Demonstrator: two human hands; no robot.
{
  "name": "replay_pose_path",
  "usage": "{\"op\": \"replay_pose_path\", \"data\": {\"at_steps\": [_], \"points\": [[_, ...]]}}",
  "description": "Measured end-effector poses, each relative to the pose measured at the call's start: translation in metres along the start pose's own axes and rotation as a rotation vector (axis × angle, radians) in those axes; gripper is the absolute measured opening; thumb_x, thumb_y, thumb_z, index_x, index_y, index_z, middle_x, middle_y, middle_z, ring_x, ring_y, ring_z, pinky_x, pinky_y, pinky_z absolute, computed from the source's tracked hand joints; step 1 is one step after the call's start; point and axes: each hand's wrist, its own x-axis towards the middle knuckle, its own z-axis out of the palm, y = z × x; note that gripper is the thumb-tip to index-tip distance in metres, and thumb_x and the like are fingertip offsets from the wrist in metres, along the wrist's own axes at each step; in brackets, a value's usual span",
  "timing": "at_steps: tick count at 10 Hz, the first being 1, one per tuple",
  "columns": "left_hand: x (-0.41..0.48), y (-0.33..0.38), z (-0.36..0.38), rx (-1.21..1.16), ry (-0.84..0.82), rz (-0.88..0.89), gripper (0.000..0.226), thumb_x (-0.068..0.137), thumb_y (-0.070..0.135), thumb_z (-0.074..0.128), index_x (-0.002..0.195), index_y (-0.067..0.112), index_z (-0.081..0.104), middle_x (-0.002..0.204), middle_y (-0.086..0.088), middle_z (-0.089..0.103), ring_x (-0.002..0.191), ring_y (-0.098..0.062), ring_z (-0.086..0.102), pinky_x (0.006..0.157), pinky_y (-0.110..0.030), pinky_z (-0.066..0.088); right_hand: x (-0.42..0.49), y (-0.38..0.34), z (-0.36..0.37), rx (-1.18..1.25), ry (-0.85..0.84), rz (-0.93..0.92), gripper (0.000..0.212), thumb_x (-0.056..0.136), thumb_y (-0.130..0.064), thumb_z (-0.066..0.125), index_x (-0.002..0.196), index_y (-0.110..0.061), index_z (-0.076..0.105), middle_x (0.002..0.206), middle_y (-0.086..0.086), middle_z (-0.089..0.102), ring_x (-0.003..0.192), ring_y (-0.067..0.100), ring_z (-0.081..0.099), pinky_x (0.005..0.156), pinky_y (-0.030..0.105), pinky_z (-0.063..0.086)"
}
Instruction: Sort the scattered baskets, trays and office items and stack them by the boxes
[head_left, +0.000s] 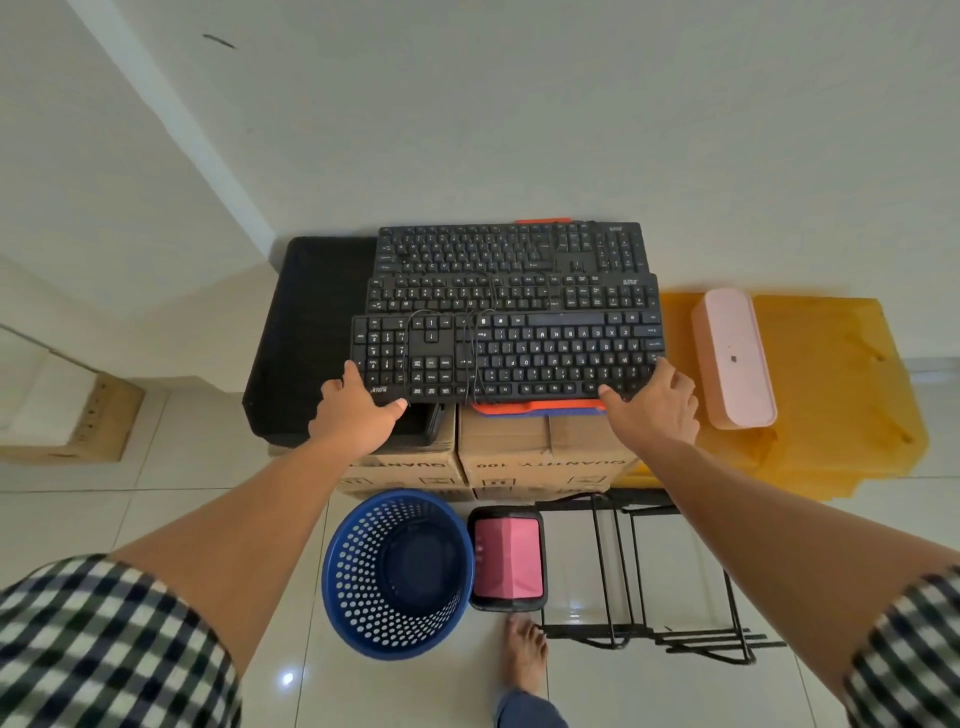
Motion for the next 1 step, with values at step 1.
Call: {"op": "replay_pose_path", "data": {"at_steps": [1], "points": [[-0.0213, -0.0107, 0.0027, 0.055, 0.027, 0.06, 0.091, 0.092, 0.048, 0.066, 0.16, 0.025, 0.01, 0.158, -0.014, 0.027, 0.139, -0.036, 0.04, 0.113, -0.056, 0.037, -0.0307, 0.0067, 0.0001, -0.015, 0.003, -0.054, 0.086, 0.09, -0.057, 0.066, 0.155, -0.02, 0.022, 0.158, 0.015, 0.028, 0.142, 0.037, 0.033, 0.113, 0.055, 0.033]]}}
